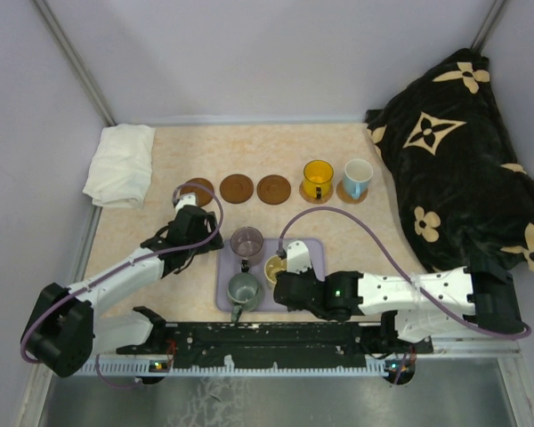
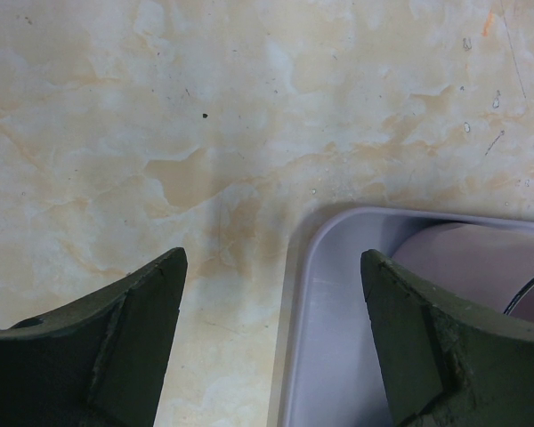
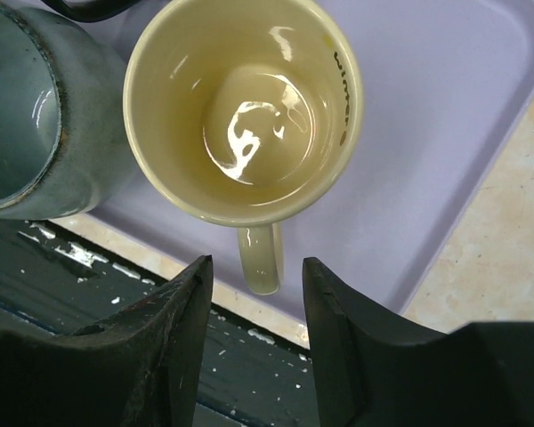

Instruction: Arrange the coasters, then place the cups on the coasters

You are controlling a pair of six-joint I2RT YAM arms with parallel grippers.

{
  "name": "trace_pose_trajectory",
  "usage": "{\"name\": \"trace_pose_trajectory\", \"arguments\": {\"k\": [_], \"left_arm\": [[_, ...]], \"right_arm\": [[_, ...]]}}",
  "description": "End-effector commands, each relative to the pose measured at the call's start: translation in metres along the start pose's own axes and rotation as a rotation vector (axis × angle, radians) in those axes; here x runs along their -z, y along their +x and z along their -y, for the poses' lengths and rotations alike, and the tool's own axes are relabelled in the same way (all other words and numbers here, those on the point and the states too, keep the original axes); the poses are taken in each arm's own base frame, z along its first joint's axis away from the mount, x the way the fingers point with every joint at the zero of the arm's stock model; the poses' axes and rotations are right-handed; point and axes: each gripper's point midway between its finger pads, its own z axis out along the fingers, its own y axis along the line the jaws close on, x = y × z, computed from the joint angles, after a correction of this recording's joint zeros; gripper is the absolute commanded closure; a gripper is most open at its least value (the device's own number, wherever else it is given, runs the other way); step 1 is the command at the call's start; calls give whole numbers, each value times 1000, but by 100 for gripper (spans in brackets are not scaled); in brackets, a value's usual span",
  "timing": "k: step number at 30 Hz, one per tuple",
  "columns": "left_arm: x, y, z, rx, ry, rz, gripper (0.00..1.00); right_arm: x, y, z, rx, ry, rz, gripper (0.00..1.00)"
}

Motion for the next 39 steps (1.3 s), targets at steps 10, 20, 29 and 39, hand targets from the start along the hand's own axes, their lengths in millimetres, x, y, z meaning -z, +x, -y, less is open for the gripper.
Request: {"name": "trace_pose_trajectory", "arguments": {"k": [10, 20, 29, 39], "left_arm": [[-3, 3, -2, 6, -1, -5, 15], [-5, 5, -2, 1, -2, -13, 15], [-6, 6, -1, 1, 0, -19, 15], [-8, 6, 1, 2, 6, -16, 15]], "right_arm": [[-13, -15, -9, -3, 51, 38, 55], [-22, -16, -3, -28, 76, 34, 88], [-15, -36, 8, -33, 166, 87, 100], [3, -102, 32, -117, 272, 255, 100]]}}
